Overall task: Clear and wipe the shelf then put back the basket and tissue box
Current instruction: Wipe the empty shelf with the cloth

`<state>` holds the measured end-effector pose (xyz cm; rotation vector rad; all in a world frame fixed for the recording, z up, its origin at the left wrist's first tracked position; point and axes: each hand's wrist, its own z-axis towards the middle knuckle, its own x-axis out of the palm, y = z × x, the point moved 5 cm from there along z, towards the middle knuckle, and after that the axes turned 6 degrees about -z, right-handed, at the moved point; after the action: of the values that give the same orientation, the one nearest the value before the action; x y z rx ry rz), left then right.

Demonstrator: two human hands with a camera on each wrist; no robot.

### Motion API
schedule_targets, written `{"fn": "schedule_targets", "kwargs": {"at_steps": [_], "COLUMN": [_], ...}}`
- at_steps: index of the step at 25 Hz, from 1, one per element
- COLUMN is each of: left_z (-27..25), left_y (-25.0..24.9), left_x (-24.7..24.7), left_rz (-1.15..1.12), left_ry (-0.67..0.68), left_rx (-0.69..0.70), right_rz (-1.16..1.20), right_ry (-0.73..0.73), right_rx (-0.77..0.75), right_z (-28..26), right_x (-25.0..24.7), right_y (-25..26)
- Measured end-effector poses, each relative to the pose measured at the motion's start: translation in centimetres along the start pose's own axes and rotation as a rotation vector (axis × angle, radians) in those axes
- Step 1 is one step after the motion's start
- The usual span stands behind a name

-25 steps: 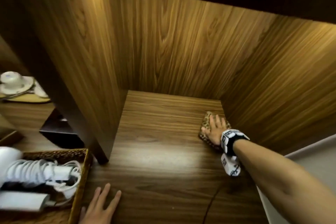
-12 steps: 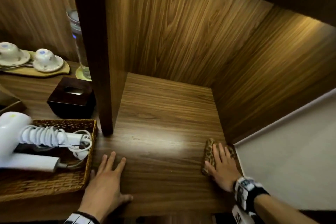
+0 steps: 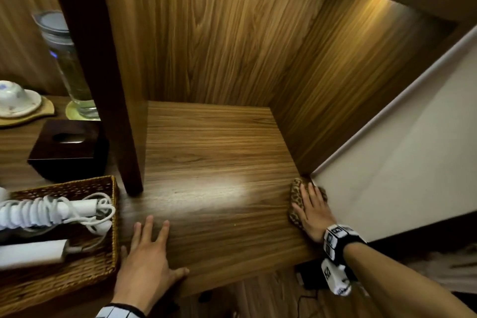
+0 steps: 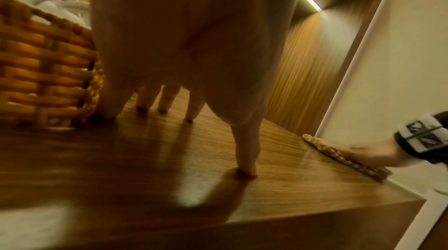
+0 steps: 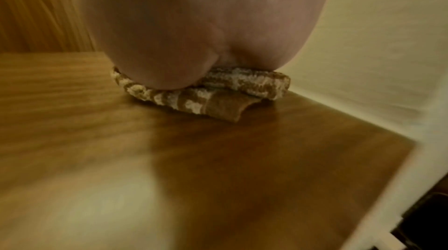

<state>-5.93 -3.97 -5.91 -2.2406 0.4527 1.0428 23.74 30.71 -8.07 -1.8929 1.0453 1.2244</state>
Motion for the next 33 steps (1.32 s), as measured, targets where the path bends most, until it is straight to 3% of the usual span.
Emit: {"fn": "schedule_targets", "kwargs": {"at_steps": [4,8,11,15,17,19,22,24,28,31,33], "left_z": [-0.4,-0.8,-0.6,-0.3,-0.2,-0.2,0.1,0.1,0.4,-0.2,-0.8], "left_y": [-0.1,-0.2,-0.1,0.5,0.4,0.3,0.2,0.3,0.4,0.2,-0.1], "left_x": [-0.4,-0.5,-0.6,-0.6,-0.6,-0.7,-0.7,-0.6,-0.6,-0.9,-1.3], "left_rz": [-0.013,0.013,0.003,-0.019,-0.016,-0.036,-0.059,-0.052,-0.064,-0.070,-0.076], "left_ry": [-0.032,-0.032,-0.024,-0.029,-0.018,-0.002,0.015,0.022,0.023,0.023,0.045], "left_rx": [0.017,0.025,0.031,0.037,0.036,0.032,0.030,0.029,0.026,0.035,0.043], "right_rz": [0.047,0.068,0.032,0.027,-0.002,-0.061,-0.056,-0.015,0.050,0.077,0.080], "right_ry": [0.002,0.043,0.018,-0.034,-0.033,-0.097,-0.130,-0.084,-0.062,-0.081,-0.084], "right_rx": [0.068,0.042,-0.141,-0.570,-0.697,-0.635,-0.302,-0.135,-0.030,0.059,0.008], "right_z": [2.9,0.0,-4.8,-12.9,-15.7,-15.5,-10.5,-6.2,-0.4,0.8,0.8], "right_x": [-1.0,-0.8,0.2,2.5,4.5,5.4,4.1,2.5,0.4,0.1,-0.2], "right_y": [1.7,5.4,12.6,23.4,22.8,16.8,4.5,-0.5,-0.4,3.0,6.7]}}
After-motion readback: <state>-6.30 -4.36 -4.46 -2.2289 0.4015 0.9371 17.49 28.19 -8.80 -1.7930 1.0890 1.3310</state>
